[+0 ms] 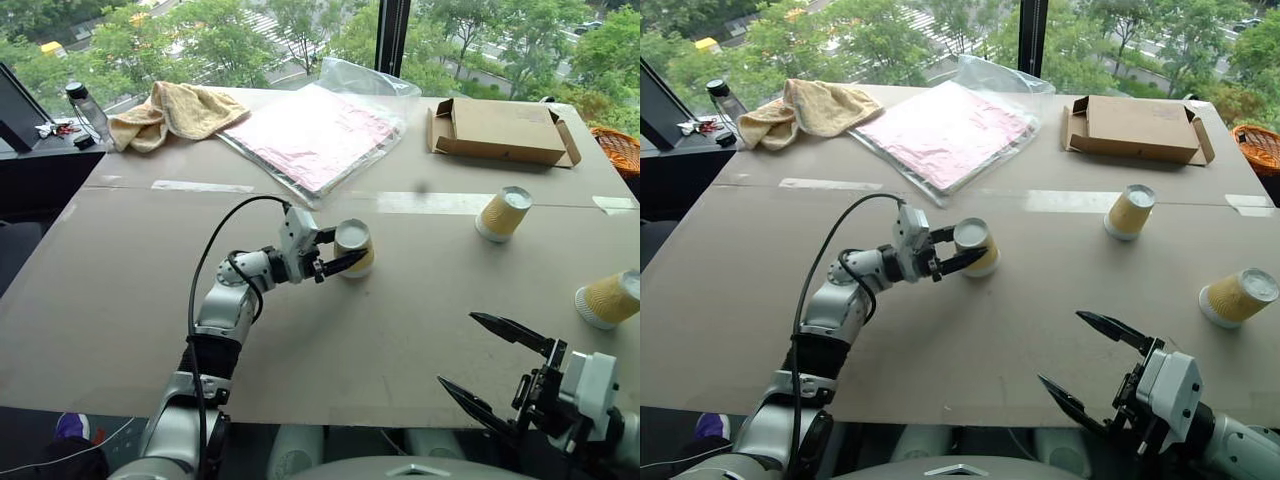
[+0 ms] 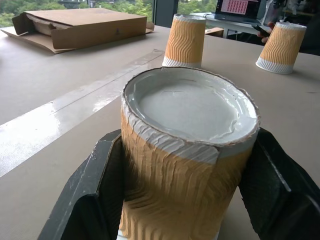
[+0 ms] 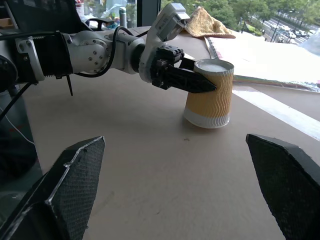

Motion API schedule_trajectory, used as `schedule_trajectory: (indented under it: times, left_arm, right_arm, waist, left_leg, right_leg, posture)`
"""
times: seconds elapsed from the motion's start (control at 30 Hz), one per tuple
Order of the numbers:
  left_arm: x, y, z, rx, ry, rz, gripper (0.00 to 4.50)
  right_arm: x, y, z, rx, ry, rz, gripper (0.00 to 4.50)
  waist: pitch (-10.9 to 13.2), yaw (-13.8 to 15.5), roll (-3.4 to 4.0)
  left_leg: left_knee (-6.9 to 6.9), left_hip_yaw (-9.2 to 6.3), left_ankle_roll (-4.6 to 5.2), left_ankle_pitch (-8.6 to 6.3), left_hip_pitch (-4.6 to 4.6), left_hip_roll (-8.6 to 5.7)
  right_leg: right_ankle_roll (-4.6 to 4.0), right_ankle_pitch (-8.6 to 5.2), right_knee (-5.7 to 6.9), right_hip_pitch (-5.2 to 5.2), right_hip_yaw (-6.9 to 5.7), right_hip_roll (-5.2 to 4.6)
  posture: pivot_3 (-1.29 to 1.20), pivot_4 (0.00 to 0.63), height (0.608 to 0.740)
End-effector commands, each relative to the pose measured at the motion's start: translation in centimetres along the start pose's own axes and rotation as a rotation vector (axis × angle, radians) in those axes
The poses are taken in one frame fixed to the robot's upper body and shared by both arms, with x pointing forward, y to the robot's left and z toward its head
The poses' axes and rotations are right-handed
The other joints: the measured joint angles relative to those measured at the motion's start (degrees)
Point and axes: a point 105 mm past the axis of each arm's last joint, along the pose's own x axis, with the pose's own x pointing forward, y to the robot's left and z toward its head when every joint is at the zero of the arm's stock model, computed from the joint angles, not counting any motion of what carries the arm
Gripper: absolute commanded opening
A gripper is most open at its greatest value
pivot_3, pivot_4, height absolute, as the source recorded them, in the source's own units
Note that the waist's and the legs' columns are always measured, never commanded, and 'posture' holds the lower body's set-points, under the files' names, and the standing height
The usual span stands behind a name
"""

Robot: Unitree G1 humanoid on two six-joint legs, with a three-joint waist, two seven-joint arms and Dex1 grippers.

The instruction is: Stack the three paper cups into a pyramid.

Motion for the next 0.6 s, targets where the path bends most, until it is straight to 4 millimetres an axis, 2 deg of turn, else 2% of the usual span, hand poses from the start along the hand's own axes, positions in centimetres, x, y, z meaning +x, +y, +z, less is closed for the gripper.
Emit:
schedule_trajectory:
  times: [0.03,0.07,0.1,0.27,0.4,0.47,0.53,0.6]
  left_arm:
    - [0.1,-0.3,0.2,0.046,0.006,-0.040,3.88]
    - [0.1,-0.3,0.2,0.042,0.004,-0.045,4.27]
    - [0.0,-0.4,0.2,0.040,-0.003,-0.048,4.46]
    - [-1.1,-0.4,1.6,0.033,-0.066,-0.022,4.46]
    - [-2.9,-0.9,2.6,0.012,-0.086,-0.018,4.46]
    - [-4.2,-1.6,3.1,0.007,-0.081,-0.040,4.46]
    - [-5.8,-2.1,3.1,-0.019,-0.048,-0.053,4.46]
    - [-7.2,-3.2,2.9,-0.056,-0.008,-0.098,4.46]
  right_arm:
    - [0.0,0.3,1.1,-0.039,-0.032,-0.012,4.50]
    - [0.0,0.3,1.1,-0.038,-0.032,-0.018,4.50]
    - [0.0,0.3,1.1,-0.036,-0.032,-0.022,4.50]
    - [-0.1,-0.5,1.4,-0.021,-0.063,-0.106,4.50]
    - [-0.6,-3.2,1.8,-0.047,-0.091,-0.311,4.50]
    - [-1.0,-4.9,0.6,-0.016,-0.016,-0.426,4.50]
    - [-1.9,-6.7,0.9,-0.040,-0.026,-0.542,4.50]
    - [-3.5,-9.4,0.3,-0.093,0.064,-0.725,4.50]
  waist:
    - [0.0,0.0,0.00]
    - [0.0,-0.1,0.00]
    - [0.0,-0.1,0.00]
    - [0.0,-0.1,0.01]
    - [0.0,-0.1,0.02]
    - [0.0,-0.1,0.03]
    - [0.0,-0.1,0.04]
    - [0.0,-0.1,0.11]
  left_leg:
    - [0.00,0.00,0.00,0.00,0.00,0.00]
    - [0.00,0.00,0.00,0.00,0.00,0.00]
    - [0.00,0.00,0.00,0.00,0.01,0.00]
    - [0.00,0.00,0.00,0.00,0.01,0.01]
    - [0.00,0.00,0.00,0.00,0.02,0.02]
    - [-0.01,-0.01,0.00,0.00,0.02,0.03]
    - [-0.01,0.01,0.00,0.00,0.02,0.04]
    - [-0.02,0.03,0.00,0.00,0.03,0.03]
  right_leg:
    - [0.00,0.00,0.00,0.00,0.00,0.00]
    - [-0.01,0.00,0.00,0.00,0.00,0.00]
    - [-0.01,0.00,0.01,0.00,0.01,0.00]
    - [-0.07,-0.04,0.01,0.00,0.01,-0.01]
    - [-0.09,-0.04,0.02,0.00,0.01,-0.02]
    - [-0.14,-0.07,0.03,-0.01,0.01,-0.03]
    - [-0.20,-0.09,0.03,-0.01,0.01,-0.05]
    - [-0.21,-0.09,0.02,-0.02,0.02,-0.07]
  posture:
    - [0.00,0.150,0.740]
    - [0.00,0.150,0.740]
    - [0.00,0.150,0.740]
    - [0.00,0.150,0.740]
    - [0.00,0.150,0.740]
    - [0.00,0.150,0.740]
    - [0.00,0.150,0.740]
    - [0.00,0.150,0.740]
